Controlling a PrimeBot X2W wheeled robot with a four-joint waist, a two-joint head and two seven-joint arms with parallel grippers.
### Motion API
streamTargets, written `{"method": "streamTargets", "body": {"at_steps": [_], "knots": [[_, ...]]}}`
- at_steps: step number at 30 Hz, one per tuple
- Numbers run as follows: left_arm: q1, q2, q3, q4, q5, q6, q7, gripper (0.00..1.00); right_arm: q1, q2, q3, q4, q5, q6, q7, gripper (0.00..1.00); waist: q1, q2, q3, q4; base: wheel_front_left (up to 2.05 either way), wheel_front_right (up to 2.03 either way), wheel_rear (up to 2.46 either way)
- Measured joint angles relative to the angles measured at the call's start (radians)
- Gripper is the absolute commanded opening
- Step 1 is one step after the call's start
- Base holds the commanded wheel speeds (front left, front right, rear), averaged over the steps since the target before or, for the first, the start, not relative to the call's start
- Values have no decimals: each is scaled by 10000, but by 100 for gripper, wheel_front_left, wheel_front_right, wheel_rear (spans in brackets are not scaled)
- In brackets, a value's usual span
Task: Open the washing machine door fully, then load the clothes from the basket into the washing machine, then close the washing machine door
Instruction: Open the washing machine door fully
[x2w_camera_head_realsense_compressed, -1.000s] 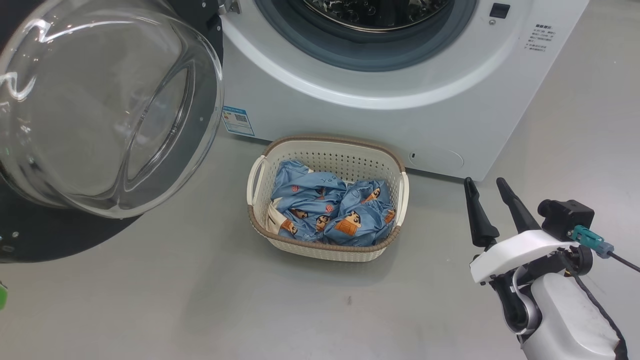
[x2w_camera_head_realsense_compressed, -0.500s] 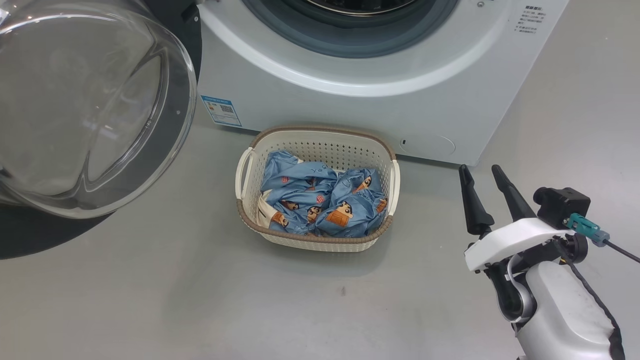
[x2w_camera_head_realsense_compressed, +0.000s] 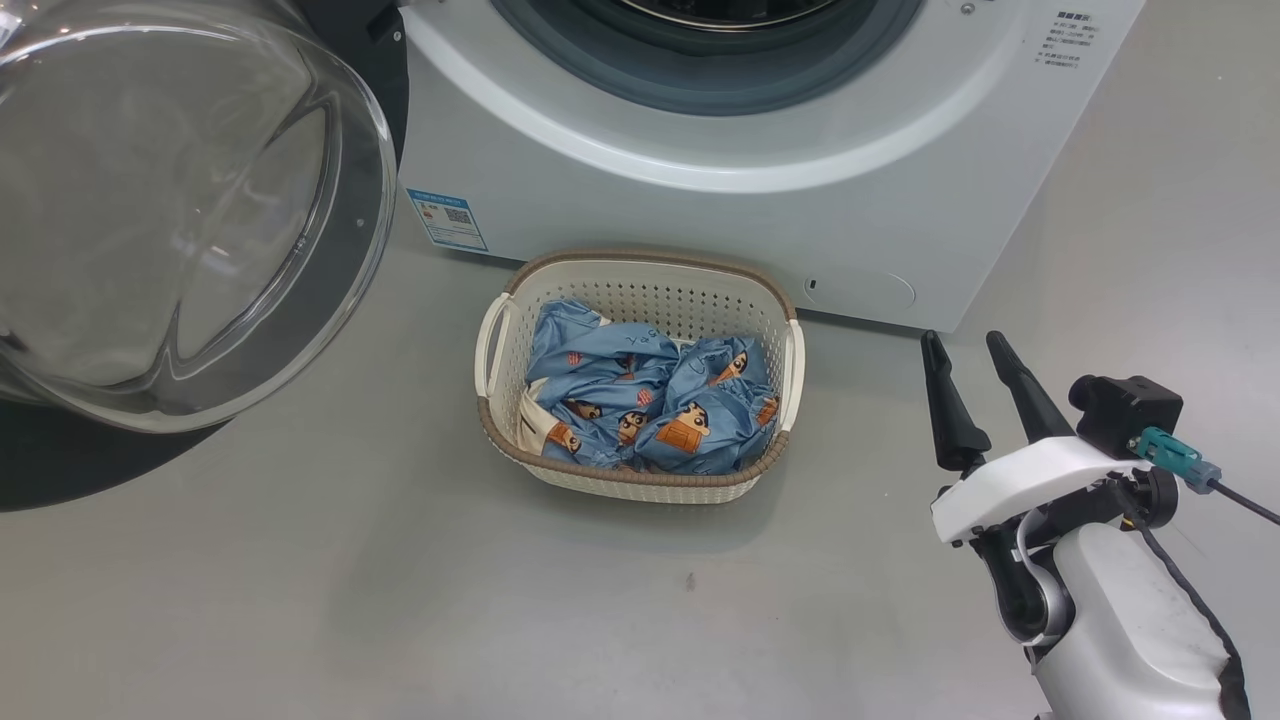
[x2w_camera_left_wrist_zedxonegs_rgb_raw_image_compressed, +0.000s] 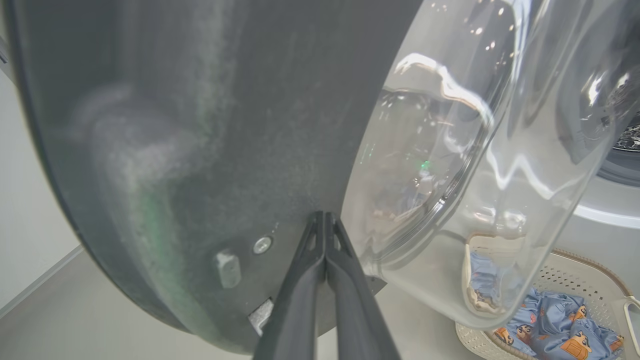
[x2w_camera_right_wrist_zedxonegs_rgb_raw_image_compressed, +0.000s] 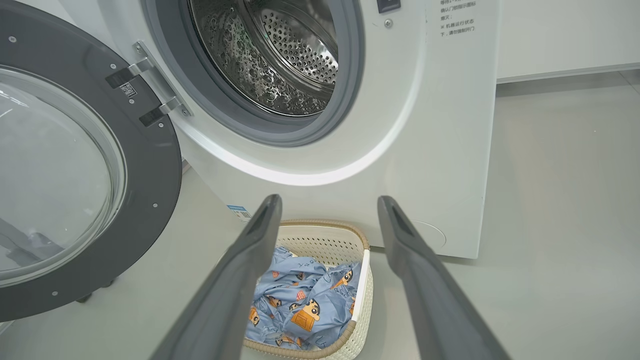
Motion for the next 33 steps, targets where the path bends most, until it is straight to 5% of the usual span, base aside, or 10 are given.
{"method": "streamTargets", "body": {"at_steps": [23, 25, 27, 33], "knots": [[-17, -477, -454, -61, 25, -84, -1310, 0, -12, 52, 23, 77, 19, 0, 0, 100, 0, 0, -359, 220, 0, 0, 0], [38, -518, -491, -176, 25, -84, -1488, 40, -11, 54, 40, 77, 21, 0, 0, 100, 0, 0, -399, 219, 0, 0, 0], [174, -537, -491, -314, 21, -84, -1722, 100, -10, 59, 161, 81, 23, 0, 0, 100, 0, 0, -451, 200, 0, 0, 0], [774, -784, -571, -642, -12, -86, -2161, 100, 0, 54, 291, 96, 90, 0, 0, 100, 0, 0, -632, 22, 0, 0, 0]]}}
